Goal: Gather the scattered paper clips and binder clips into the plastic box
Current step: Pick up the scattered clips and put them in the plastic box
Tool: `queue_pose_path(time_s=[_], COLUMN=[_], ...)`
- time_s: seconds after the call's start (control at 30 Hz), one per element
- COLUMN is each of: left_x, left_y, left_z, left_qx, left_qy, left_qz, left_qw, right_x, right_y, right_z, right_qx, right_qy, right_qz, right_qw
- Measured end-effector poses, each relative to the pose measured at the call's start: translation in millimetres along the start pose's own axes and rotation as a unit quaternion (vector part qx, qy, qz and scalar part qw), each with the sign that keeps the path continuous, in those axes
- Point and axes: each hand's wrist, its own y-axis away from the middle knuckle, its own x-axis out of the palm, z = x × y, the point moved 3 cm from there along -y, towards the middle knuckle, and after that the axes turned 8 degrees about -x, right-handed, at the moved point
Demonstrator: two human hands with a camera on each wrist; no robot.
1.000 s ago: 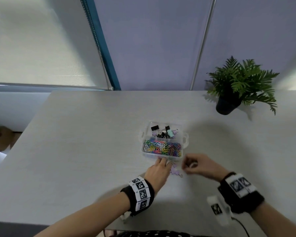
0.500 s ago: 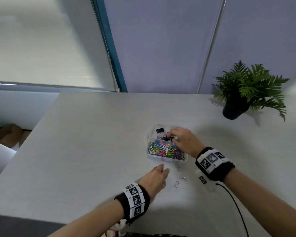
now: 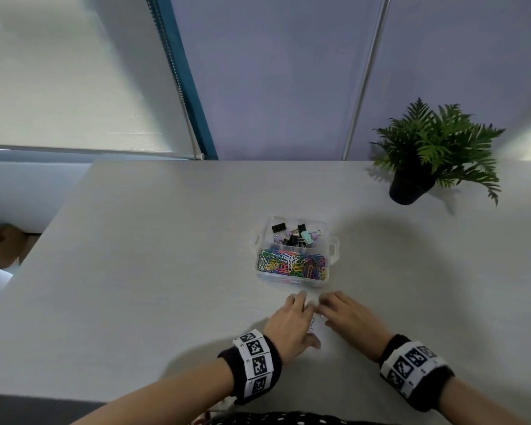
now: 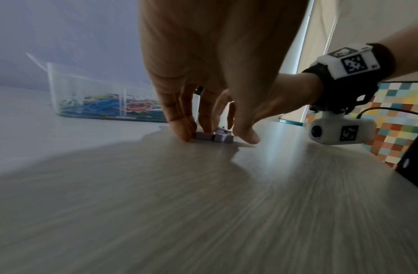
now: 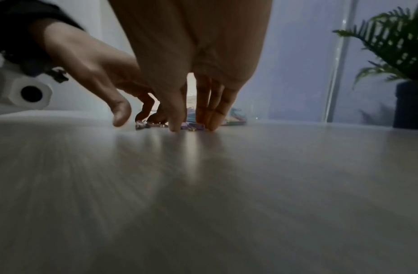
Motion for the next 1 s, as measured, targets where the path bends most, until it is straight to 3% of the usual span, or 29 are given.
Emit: queue_pose_path(time_s=[0.1, 0.43, 0.7, 0.87, 1.0], left_x=[-2.7, -9.7, -10.7, -4.4, -5.2], left_y=[-5.8, -4.8, -2.0, -0.7, 1.6], left_z=[-0.5, 11.9, 18.3, 28.3, 32.8], left_qx=[-0.017, -0.057, -0.041, -0.034, -0.011], left_qy=[-0.006, 0.045, 0.052, 0.141, 0.125], left_qz=[-0.007, 0.07, 0.086, 0.08, 0.072], left_qw=[1.0, 0.995, 0.994, 0.986, 0.989], right_x=[-3.4, -1.7, -3.0, -0.7, 0.3], right_y=[0.2, -6.7, -2.2, 2.8, 3.7], right_z=[-0.4, -9.8, -8.5, -0.2, -6.0], right_qx=[0.042, 0.143, 0.149, 0.113, 0.088], right_qy=[-0.055, -0.174, -0.122, -0.126, -0.155], right_qz=[-0.043, -0.014, 0.008, 0.009, 0.011], right_qw=[0.997, 0.974, 0.981, 0.985, 0.984])
